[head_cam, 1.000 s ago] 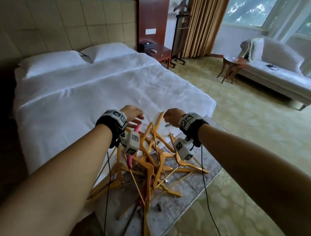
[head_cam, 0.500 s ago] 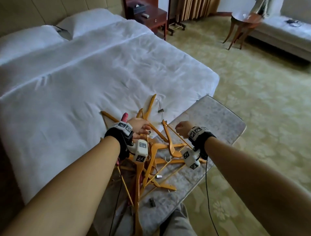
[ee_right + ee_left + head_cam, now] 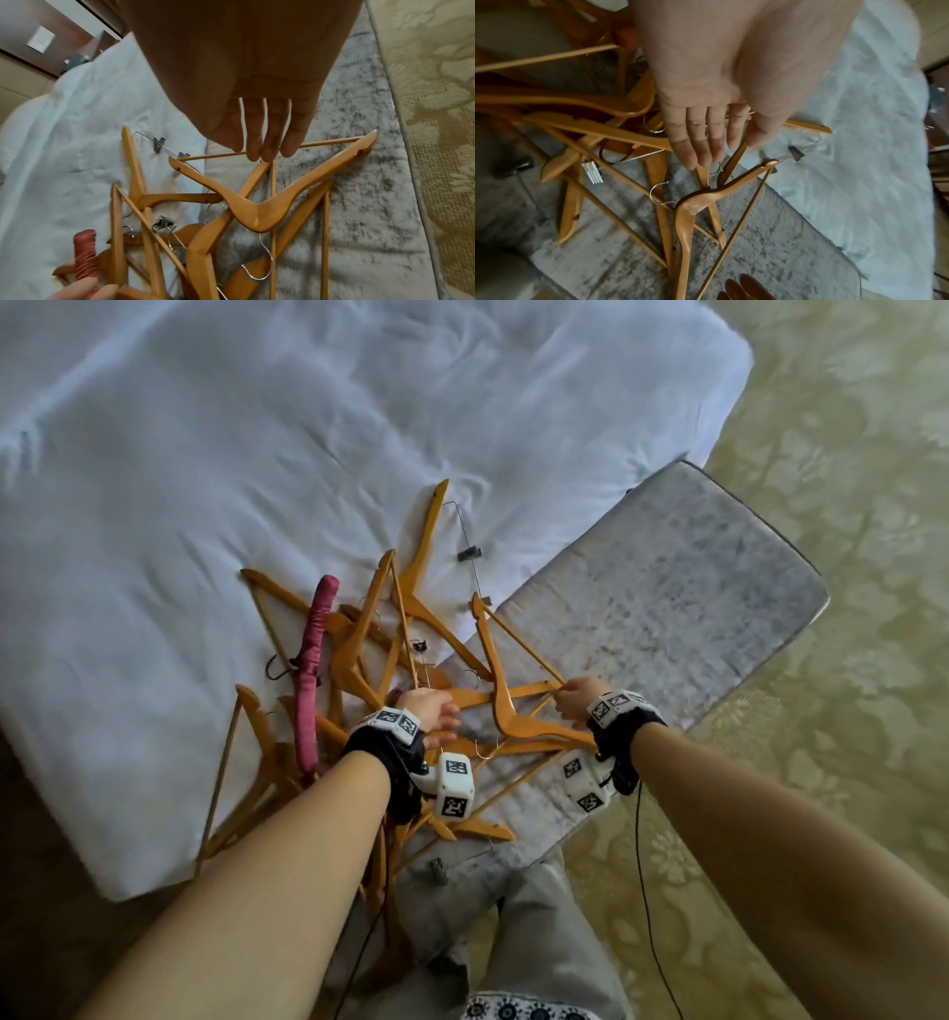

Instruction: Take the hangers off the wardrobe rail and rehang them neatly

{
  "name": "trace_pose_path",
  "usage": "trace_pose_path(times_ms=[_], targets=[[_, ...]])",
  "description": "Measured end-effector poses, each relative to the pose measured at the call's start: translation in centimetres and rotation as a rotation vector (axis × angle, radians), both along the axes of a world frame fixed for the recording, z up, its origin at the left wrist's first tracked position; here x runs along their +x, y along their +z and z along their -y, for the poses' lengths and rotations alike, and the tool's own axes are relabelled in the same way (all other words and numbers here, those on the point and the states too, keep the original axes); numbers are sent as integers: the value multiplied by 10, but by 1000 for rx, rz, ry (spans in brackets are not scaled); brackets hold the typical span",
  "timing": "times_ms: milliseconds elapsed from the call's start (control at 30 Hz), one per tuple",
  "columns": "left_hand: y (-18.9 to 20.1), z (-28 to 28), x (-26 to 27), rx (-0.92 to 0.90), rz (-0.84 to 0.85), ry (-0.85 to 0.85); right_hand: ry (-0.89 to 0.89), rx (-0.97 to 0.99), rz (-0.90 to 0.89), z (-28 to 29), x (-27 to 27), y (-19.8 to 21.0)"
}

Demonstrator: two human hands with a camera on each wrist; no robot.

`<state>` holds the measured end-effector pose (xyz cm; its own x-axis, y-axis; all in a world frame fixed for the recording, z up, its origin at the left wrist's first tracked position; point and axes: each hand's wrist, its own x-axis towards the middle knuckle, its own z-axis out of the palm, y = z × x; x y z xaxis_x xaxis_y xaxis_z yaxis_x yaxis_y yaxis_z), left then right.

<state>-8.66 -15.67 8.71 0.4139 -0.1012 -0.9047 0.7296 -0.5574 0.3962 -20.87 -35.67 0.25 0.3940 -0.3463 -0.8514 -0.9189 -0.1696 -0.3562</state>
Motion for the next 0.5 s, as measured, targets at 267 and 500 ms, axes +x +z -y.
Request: trace_pose_path(times_ms=[267,500], targets=[[-67,18,-7,110,-138,167,123,66,-82,6,15,-68],[-113,19,-14,183,-273,251,305,81,-180,-8,25,-90]])
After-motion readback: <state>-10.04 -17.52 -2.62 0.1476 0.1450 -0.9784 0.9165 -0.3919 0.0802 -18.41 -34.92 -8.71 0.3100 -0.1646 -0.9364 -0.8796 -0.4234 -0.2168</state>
